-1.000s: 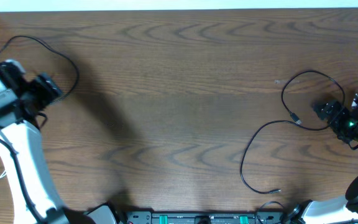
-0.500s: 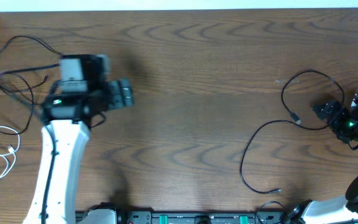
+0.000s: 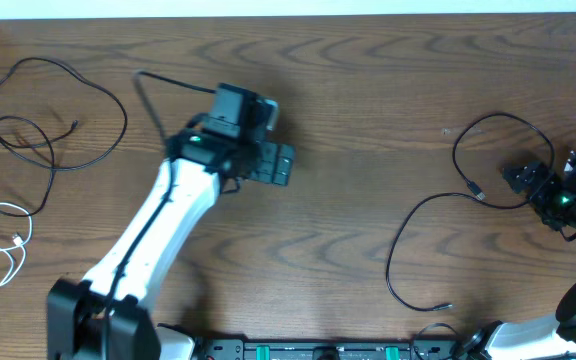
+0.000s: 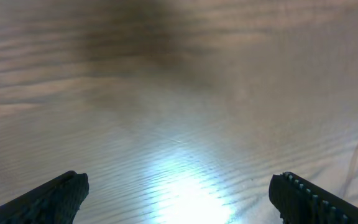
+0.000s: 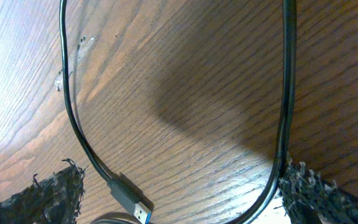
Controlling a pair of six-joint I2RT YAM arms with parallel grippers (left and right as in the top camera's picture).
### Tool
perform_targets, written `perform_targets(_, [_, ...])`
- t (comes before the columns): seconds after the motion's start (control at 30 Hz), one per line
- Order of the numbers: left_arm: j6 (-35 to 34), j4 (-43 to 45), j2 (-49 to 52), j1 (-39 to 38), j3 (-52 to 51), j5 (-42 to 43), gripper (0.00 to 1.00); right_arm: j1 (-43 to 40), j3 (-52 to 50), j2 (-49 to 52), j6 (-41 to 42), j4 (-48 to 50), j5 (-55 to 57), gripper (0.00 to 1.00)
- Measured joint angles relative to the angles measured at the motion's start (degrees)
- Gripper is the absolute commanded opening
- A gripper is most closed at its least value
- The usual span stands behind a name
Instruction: Untangle cables
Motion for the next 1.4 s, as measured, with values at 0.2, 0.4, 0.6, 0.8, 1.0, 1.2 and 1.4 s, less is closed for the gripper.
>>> perform_targets(0.2, [4.26, 0.81, 4.11, -8.15, 0.00, -0.22, 0.98, 0.00, 0.00, 0.00, 0.00, 0.04, 0.04, 0.99])
perform_targets(0.4, [6.25, 3.91, 8.76, -17.38, 0.00, 0.02, 0.98, 0.00, 0.00, 0.00, 0.00, 0.02, 0.04, 0.99])
perform_targets(0.6, [4.26, 10.47, 12.20, -24.48, 0.00, 0.00, 0.98, 0.00, 0.00, 0.00, 0.00, 0.02, 0.04, 0.99])
perform_targets(0.8, [1.84, 16.87, 14.19, -28.68, 0.00, -0.04, 0.98, 0.00, 0.00, 0.00, 0.00, -0.07, 0.04, 0.99])
perform_targets(1.0, [0.15, 23.98, 19.43, -31.23, 0.00, 0.00, 0.99, 0.00, 0.00, 0.00, 0.00, -0.11, 0.04, 0.99])
perform_targets(1.2, [-2.78, 26.38, 23.89, -31.56, 0.00, -0.37, 0.98, 0.00, 0.00, 0.00, 0.00, -0.20, 0.02, 0.99])
perform_targets(1.4, [-5.35, 26.47, 23.89, -31.56, 0.00, -0.48, 0.96, 0.00, 0.00, 0.00, 0.00, -0.20, -0.02, 0.99])
